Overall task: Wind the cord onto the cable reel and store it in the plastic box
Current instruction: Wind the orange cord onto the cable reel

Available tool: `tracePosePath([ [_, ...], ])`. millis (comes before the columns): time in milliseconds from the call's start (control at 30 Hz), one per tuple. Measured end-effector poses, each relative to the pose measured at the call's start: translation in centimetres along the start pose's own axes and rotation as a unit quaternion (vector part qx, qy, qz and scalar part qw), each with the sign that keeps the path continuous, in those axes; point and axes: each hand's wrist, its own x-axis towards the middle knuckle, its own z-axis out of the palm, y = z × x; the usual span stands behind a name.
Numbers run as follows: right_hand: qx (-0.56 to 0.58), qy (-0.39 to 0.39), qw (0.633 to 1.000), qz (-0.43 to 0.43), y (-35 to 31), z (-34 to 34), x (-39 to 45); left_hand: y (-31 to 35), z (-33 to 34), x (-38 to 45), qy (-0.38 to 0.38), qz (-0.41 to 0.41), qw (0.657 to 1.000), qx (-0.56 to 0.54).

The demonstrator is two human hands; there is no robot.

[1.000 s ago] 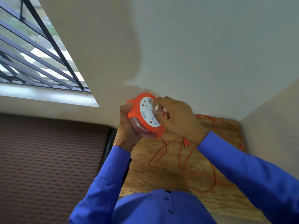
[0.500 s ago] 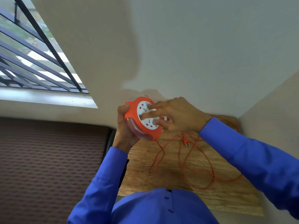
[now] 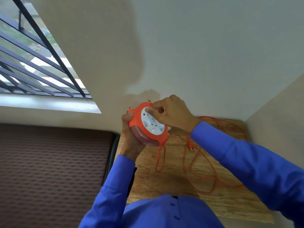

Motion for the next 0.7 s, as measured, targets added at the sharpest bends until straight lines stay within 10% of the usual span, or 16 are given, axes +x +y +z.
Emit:
tracePosePath([
  [333,0.047,-0.187,0.981,-0.023,1.6,-1.1,-0.7,0.6,0.0,-0.2,0.025,-0.004,0.999,0.026],
  [700,-0.030,-0.045,0.997,0.049,0.3,-0.2,-1.8,0.6,-0.3,0.7,0.018,-0.002,1.000,0.007],
])
